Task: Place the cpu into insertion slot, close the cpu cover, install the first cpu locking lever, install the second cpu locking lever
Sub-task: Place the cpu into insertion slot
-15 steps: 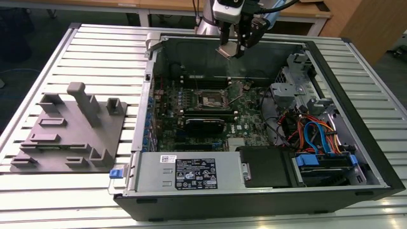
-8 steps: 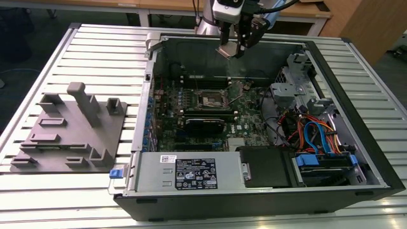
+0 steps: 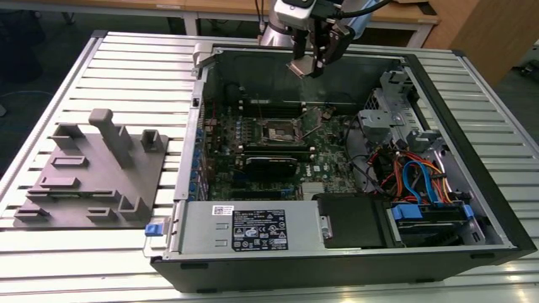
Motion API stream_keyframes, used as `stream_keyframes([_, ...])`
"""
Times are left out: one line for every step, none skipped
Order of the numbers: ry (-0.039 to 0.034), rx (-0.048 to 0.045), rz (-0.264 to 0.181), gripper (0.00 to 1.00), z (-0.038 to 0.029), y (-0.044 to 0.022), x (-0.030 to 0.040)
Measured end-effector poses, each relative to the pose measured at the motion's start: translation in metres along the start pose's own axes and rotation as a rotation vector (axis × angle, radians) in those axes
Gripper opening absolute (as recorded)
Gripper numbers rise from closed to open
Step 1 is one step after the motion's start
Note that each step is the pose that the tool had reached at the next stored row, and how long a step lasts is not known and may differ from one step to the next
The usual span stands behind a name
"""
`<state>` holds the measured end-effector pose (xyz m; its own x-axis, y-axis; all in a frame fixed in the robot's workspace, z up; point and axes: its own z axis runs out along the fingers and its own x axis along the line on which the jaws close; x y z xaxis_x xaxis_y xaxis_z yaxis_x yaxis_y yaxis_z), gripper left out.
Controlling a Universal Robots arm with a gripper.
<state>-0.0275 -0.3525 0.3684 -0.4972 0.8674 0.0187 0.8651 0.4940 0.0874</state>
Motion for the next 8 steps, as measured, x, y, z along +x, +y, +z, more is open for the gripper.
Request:
stream_keyframes([-0.0005,-0.0001,0.006,0.54,0.0000,0.0000,0.0000])
stream_keyframes([-0.0007,-0.0002,0.008,0.54,0.0000,0.0000,0.0000])
stream_keyframes([-0.0008,-0.0001,0.008,0.54,0.0000,0.0000,0.0000])
stream_keyframes([-0.0008,-0.0002,0.009,0.54,0.0000,0.0000,0.0000])
stream_keyframes([-0.0008,-0.0002,0.009,0.54,0.0000,0.0000,0.0000])
stream_keyframes([-0.0008,-0.0002,0.009,0.54,0.0000,0.0000,0.0000])
stream_keyframes([-0.0008,-0.0002,0.009,0.54,0.0000,0.0000,0.0000])
stream_keyframes([-0.0008,-0.0002,0.009,0.54,0.0000,0.0000,0.0000])
